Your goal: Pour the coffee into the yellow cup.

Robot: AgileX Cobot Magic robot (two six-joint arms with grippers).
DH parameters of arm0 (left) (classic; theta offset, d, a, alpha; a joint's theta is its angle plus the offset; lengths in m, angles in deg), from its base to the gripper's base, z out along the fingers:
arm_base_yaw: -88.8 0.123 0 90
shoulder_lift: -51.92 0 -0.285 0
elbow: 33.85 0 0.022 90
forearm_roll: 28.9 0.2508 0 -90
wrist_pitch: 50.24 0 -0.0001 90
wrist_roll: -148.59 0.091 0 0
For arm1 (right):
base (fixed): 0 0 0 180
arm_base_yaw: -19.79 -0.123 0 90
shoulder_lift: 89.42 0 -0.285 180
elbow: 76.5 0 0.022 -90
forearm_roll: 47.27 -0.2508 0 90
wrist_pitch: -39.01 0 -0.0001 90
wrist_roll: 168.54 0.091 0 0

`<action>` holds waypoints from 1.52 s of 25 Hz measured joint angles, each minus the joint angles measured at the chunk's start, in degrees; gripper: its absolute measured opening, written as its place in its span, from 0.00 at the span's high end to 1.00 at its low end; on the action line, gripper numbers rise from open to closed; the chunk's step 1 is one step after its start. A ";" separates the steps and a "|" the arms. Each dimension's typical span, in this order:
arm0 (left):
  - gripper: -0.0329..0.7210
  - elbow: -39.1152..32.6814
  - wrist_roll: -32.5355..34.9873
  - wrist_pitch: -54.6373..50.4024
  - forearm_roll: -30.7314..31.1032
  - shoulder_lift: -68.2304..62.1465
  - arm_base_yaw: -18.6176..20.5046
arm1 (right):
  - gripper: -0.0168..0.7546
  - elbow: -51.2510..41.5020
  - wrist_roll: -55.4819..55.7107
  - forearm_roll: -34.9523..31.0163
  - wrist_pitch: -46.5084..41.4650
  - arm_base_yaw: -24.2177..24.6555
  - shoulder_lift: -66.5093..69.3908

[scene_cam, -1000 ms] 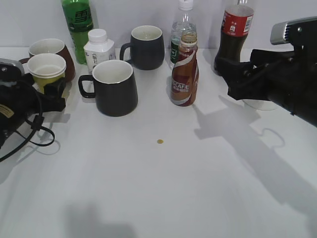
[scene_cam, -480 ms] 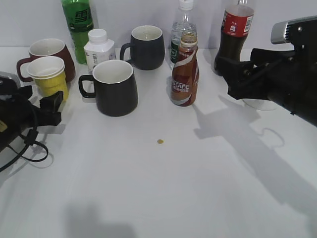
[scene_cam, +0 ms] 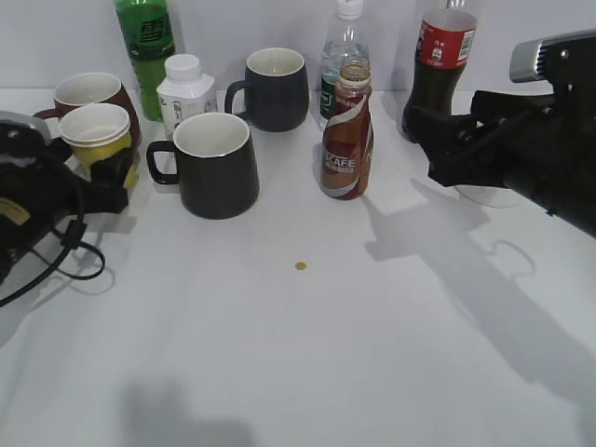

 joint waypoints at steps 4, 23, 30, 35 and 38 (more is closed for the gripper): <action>0.11 2.68 0.00 -0.61 0.32 -1.97 0.00 | 0.22 0.00 -0.06 0.00 0.00 0.00 0.00; 0.34 9.24 0.00 -4.58 0.19 -5.44 0.00 | 0.22 0.00 -0.01 0.00 0.06 0.00 0.00; 0.44 1.27 0.00 -0.81 1.24 -1.92 0.00 | 0.22 0.21 0.04 2.23 0.06 0.00 0.02; 0.45 -6.92 0.00 -0.19 5.93 3.80 0.00 | 0.22 2.35 1.05 7.87 0.14 -0.01 0.64; 0.45 -11.53 -1.38 -0.15 9.65 7.21 0.00 | 0.22 4.18 2.18 11.04 0.15 -0.06 2.77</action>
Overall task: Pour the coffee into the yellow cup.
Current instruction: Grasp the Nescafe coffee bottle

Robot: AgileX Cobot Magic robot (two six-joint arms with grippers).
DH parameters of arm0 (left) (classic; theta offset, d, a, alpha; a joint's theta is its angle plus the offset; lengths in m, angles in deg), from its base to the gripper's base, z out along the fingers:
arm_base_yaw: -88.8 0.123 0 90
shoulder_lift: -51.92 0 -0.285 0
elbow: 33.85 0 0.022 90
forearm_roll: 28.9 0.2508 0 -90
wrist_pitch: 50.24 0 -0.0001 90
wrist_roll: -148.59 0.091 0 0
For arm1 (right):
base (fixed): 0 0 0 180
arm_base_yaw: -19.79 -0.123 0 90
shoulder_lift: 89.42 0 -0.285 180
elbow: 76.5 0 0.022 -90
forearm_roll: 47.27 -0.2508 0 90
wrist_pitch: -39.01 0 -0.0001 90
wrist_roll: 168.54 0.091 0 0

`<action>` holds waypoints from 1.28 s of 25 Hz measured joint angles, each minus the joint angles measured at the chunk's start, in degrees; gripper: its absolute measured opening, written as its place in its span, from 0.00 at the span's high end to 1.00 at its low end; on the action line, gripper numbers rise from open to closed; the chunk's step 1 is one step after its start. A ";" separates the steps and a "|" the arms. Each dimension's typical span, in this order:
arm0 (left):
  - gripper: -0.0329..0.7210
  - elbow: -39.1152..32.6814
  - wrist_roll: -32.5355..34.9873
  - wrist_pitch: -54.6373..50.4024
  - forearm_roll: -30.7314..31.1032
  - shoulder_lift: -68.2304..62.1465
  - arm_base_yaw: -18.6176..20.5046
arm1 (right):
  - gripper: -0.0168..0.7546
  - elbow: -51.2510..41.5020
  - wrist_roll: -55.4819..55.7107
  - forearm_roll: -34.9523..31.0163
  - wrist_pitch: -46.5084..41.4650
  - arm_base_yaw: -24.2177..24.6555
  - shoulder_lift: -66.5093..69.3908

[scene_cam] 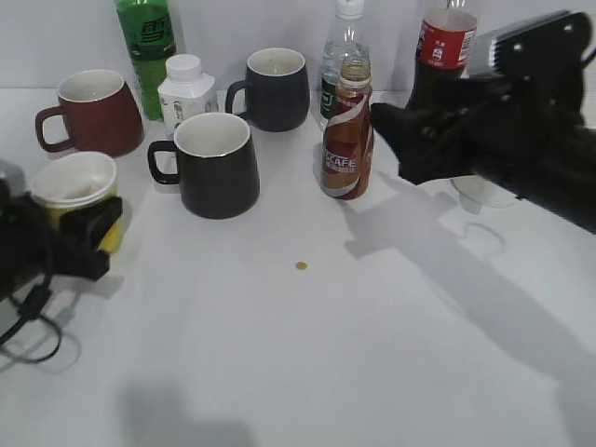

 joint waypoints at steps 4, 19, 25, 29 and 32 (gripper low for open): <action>0.45 -4.97 -4.48 0.00 1.78 4.52 0.00 | 0.22 2.77 4.10 2.50 0.05 0.00 4.48; 0.45 -6.85 -10.64 0.07 23.56 7.79 0.00 | 0.22 12.55 6.40 3.80 0.07 -0.01 21.67; 0.45 -6.58 -10.74 0.02 25.25 7.79 0.00 | 0.22 16.91 6.53 3.67 0.07 -0.01 25.59; 0.44 -4.46 -10.74 0.01 29.21 7.79 0.00 | 0.22 19.71 6.58 3.83 0.07 -0.01 27.69; 0.44 -2.88 -10.74 0.01 30.37 7.79 0.00 | 0.22 20.84 6.58 3.83 0.07 -0.01 28.78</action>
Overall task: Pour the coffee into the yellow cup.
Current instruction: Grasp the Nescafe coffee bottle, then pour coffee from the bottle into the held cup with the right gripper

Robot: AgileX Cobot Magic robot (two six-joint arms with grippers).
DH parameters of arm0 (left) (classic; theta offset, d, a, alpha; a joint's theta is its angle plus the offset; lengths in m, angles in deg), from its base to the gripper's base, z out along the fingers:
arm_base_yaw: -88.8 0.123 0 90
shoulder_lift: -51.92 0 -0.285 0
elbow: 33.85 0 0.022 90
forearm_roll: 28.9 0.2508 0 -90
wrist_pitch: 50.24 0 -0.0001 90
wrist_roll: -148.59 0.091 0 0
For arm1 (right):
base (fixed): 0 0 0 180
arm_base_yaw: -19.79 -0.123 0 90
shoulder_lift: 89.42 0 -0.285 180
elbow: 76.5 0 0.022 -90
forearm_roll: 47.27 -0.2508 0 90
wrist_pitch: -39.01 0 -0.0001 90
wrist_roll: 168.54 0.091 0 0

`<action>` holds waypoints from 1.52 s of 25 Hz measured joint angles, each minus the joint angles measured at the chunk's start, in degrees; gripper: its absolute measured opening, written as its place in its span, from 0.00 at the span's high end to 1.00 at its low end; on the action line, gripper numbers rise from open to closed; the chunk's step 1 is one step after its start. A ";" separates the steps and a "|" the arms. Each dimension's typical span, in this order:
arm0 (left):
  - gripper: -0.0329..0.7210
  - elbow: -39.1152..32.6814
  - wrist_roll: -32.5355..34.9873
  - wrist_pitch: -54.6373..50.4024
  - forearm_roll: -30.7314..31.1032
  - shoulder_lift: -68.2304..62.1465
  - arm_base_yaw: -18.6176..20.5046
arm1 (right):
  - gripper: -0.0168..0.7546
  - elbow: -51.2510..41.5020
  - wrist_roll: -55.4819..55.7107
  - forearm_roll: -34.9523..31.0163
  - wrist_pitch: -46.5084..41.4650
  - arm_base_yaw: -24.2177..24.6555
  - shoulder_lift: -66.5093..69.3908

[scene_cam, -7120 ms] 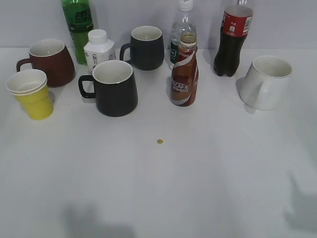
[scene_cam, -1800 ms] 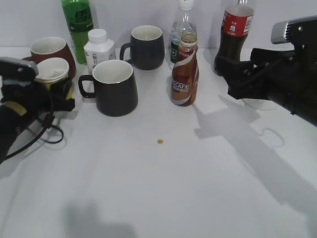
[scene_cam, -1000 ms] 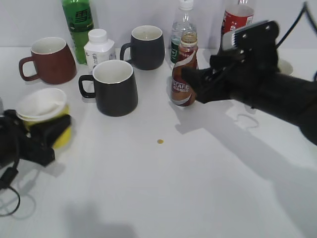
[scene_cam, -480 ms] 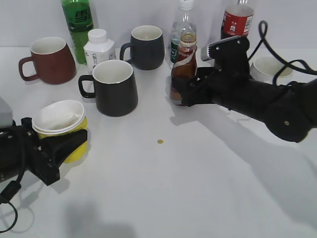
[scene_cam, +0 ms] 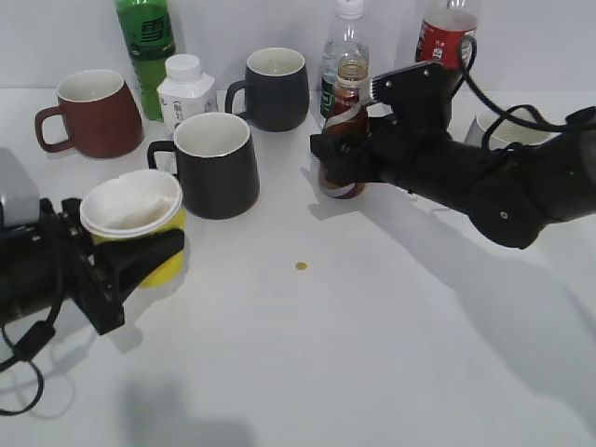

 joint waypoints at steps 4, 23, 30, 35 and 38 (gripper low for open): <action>0.44 2.27 -1.08 0.00 0.40 -0.05 -1.61 | 0.22 1.30 0.21 0.06 0.00 0.00 2.37; 0.44 9.63 -2.38 -3.11 -3.27 -5.74 -11.61 | 0.33 4.39 0.22 1.31 -0.10 -0.05 3.62; 0.44 13.38 -2.71 -9.49 -3.27 -5.94 -13.63 | 0.33 4.36 0.09 12.30 -3.95 -0.05 0.43; 0.44 13.77 -2.76 -10.46 -3.27 -5.94 -13.68 | 0.33 4.36 -3.40 21.64 -5.39 -0.05 -4.05; 0.44 13.77 -2.76 -10.86 -3.27 -5.94 -13.68 | 0.33 4.36 -6.37 27.22 -5.89 -0.05 -6.20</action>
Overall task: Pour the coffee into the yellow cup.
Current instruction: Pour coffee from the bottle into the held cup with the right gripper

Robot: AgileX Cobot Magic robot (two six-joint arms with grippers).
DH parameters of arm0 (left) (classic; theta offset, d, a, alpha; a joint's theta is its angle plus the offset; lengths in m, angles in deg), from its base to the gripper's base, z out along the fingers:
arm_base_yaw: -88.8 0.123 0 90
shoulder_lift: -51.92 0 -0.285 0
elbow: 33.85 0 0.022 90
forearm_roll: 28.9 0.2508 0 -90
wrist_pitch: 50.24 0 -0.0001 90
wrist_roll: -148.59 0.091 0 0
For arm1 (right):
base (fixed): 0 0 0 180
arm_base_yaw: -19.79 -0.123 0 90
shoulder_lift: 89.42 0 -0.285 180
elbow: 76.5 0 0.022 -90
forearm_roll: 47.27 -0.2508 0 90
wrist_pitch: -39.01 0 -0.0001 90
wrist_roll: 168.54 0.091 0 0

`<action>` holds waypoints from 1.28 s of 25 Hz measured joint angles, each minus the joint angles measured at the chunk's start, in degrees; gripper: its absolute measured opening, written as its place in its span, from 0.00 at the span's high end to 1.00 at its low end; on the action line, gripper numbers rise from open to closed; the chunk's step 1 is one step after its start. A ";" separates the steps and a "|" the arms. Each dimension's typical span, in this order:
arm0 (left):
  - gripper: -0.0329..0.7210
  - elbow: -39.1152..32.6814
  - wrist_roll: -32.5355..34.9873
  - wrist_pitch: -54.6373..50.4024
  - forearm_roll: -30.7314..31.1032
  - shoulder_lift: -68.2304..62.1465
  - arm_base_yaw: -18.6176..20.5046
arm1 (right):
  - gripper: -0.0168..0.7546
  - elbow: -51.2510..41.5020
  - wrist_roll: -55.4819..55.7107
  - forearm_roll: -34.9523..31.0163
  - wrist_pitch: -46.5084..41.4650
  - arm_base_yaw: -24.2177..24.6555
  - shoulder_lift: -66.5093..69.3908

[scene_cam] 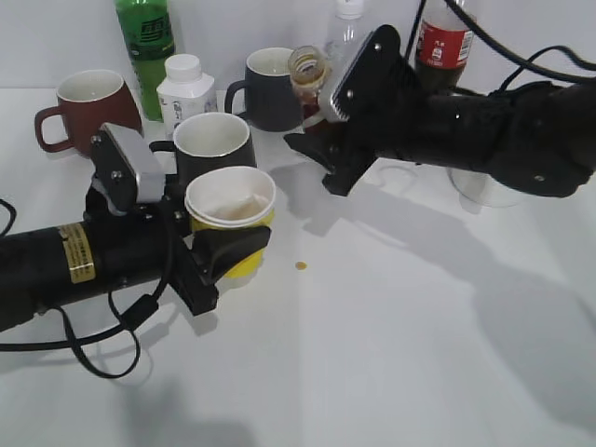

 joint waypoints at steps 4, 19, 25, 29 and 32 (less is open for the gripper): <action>0.44 1.19 0.00 -0.26 0.00 -0.01 -0.43 | 0.33 -0.05 -6.08 3.76 -1.87 0.00 -1.46; 0.44 8.41 -1.66 -4.64 -0.19 -2.95 -5.44 | 0.33 -0.05 -27.36 4.24 -3.07 0.00 -2.20; 0.44 8.41 -1.68 -4.64 -0.08 -3.37 -5.44 | 0.33 -0.05 -34.55 3.96 -3.46 0.00 -2.20; 0.44 8.41 -1.68 -4.64 0.56 -3.37 -5.44 | 0.33 -0.05 -38.44 3.96 -4.09 0.00 -2.20; 0.44 8.41 -1.68 -4.64 1.67 -3.37 -5.44 | 0.33 -0.05 -40.21 3.92 -4.32 0.00 -2.20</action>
